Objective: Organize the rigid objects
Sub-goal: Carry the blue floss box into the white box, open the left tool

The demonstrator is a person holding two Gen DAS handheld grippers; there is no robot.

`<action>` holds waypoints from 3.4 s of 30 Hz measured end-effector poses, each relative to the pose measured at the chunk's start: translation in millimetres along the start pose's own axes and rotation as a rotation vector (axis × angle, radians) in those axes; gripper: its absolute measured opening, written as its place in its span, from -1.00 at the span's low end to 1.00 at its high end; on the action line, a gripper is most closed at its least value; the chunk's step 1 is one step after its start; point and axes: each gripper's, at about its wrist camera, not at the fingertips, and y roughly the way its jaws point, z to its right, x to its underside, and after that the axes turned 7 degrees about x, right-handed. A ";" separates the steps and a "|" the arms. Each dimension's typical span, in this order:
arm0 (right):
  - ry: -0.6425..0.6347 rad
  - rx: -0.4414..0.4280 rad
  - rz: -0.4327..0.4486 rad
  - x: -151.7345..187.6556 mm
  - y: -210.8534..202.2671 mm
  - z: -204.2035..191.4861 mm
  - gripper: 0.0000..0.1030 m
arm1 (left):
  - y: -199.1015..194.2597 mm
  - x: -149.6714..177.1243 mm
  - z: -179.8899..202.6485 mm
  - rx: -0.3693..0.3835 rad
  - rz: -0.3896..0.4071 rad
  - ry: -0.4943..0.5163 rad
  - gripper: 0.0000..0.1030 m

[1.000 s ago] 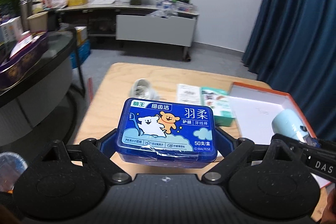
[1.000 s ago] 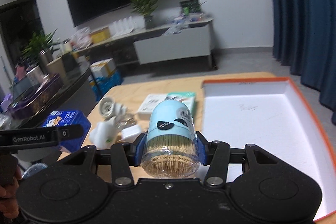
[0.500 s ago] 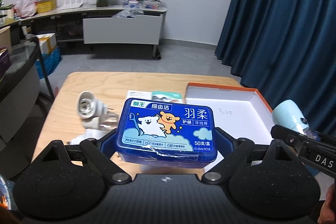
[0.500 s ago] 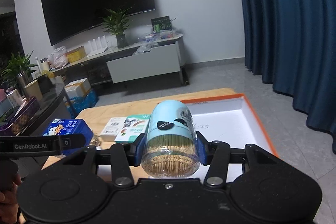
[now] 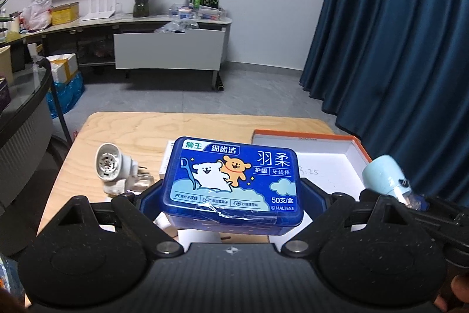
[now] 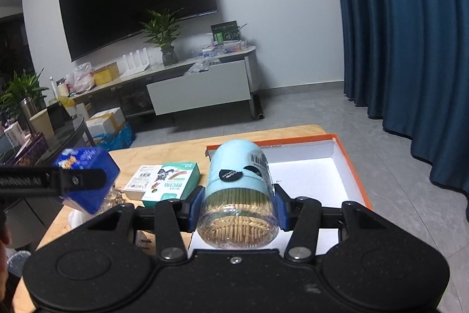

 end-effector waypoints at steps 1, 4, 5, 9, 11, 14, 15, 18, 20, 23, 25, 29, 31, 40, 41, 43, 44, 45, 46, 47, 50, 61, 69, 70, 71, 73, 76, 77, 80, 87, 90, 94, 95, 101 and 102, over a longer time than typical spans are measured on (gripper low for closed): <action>-0.003 -0.006 0.000 0.0 2.4 -0.3 0.15 | 0.3 0.2 -0.6 -0.002 0.003 0.003 0.83; 0.001 -0.009 -0.006 -0.5 10.0 -1.2 0.15 | 1.1 -0.9 -0.7 -0.011 0.000 0.000 0.83; 0.002 -0.009 -0.008 -1.5 11.9 -1.2 0.15 | 1.1 -0.9 -1.2 -0.013 0.001 -0.001 0.83; 0.005 -0.008 -0.006 -3.8 15.4 -0.3 0.15 | 7.0 -1.8 -2.3 -0.011 -0.013 -0.009 0.83; 0.004 -0.001 -0.003 -3.3 14.6 3.2 0.15 | 9.3 -2.5 -0.9 -0.006 -0.017 -0.004 0.83; 0.012 0.012 -0.003 -4.5 17.3 9.7 0.15 | 11.8 -3.6 1.1 0.001 -0.020 0.007 0.83; 0.016 0.016 -0.002 -5.3 18.2 11.9 0.15 | 13.1 -4.8 1.9 0.003 -0.021 0.009 0.83; 0.018 0.023 0.006 -9.2 19.8 16.8 0.15 | 16.7 -7.4 6.5 0.009 -0.018 0.014 0.83; 0.014 0.026 0.014 -12.0 20.8 19.8 0.15 | 19.7 -7.8 11.0 0.012 -0.018 0.024 0.83; 0.011 0.032 0.025 -16.0 23.1 26.0 0.15 | 23.0 -9.9 17.2 0.022 -0.016 0.035 0.83; 0.014 0.036 0.031 -18.7 24.4 30.8 0.15 | 25.4 -10.7 20.7 0.026 -0.014 0.042 0.83; 0.014 0.043 0.041 -22.9 27.2 39.0 0.15 | 33.7 -13.8 28.6 0.034 -0.020 0.053 0.83; 0.011 0.044 0.041 -24.5 29.3 42.3 0.15 | 37.3 -14.7 32.3 0.040 -0.022 0.060 0.83; 0.006 0.035 0.041 -32.9 44.8 53.3 0.15 | 55.4 -12.8 38.5 0.053 -0.046 0.077 0.83; 0.010 0.035 0.038 -32.3 47.1 55.0 0.15 | 56.8 -12.6 38.7 0.052 -0.050 0.081 0.83; 0.021 0.032 0.030 -31.9 51.0 58.7 0.15 | 60.4 -13.2 40.0 0.056 -0.057 0.082 0.83; 0.023 0.028 0.027 -32.0 52.3 59.8 0.15 | 62.9 -13.3 41.0 0.058 -0.060 0.082 0.83; 0.024 0.026 0.025 -32.6 53.7 60.8 0.15 | 65.1 -14.0 42.4 0.060 -0.063 0.085 0.83; 0.022 0.027 0.024 -33.0 54.6 61.4 0.15 | 67.6 -14.8 43.7 0.064 -0.064 0.087 0.83; 0.021 0.028 0.024 -33.2 55.6 61.8 0.15 | 70.0 -14.7 44.6 0.068 -0.067 0.087 0.83; 0.012 0.030 0.014 -34.5 61.3 62.4 0.15 | 76.9 -14.4 47.5 0.079 -0.077 0.088 0.83; -0.035 0.041 -0.037 -51.3 98.5 59.4 0.15 | 107.6 -17.7 51.3 0.089 -0.109 0.083 0.83; -0.041 0.093 -0.052 -55.2 124.8 70.7 -0.59 | 130.3 -21.1 60.7 0.082 -0.130 0.097 0.83; -0.028 0.090 -0.054 -56.5 126.0 73.9 -0.59 | 133.1 -20.9 61.7 0.085 -0.137 0.094 0.83; -0.005 0.089 -0.047 -58.1 125.2 78.3 -0.57 | 135.8 -20.7 63.0 0.086 -0.145 0.095 0.83; 0.034 0.084 -0.015 -60.9 118.1 84.1 -0.49 | 139.2 -20.3 65.0 0.090 -0.149 0.096 0.83; 0.071 0.078 0.045 -68.1 106.0 95.8 -0.43 | 147.6 -22.5 70.0 0.103 -0.157 0.097 0.83; 0.084 0.079 0.058 -68.8 103.3 99.0 -0.41 | 150.0 -23.2 71.7 0.110 -0.158 0.095 0.83; 0.111 0.075 0.071 -69.8 99.0 105.9 -0.36 | 157.1 -24.4 78.3 0.152 -0.185 0.087 0.86; 0.107 0.038 0.108 -72.3 86.4 105.1 -0.22 | 136.4 -27.5 79.5 0.173 -0.175 0.094 0.98; 0.098 0.021 0.109 -71.1 78.2 101.9 -0.03 | 121.3 -28.8 75.3 0.144 -0.169 0.073 0.98; 0.101 -0.003 0.114 -69.3 61.7 93.2 0.26 | 101.0 -30.3 71.5 0.106 -0.169 0.072 0.99; 0.097 -0.004 0.120 -69.6 56.5 88.6 0.33 | 95.3 -30.0 69.9 0.095 -0.171 0.074 0.99; 0.035 0.021 0.128 -62.5 27.2 56.3 0.70 | 66.0 -27.7 53.5 0.033 -0.152 0.067 1.00; 0.033 0.024 0.121 -60.7 25.1 53.0 0.73 | 62.8 -28.3 48.6 0.028 -0.156 0.060 1.00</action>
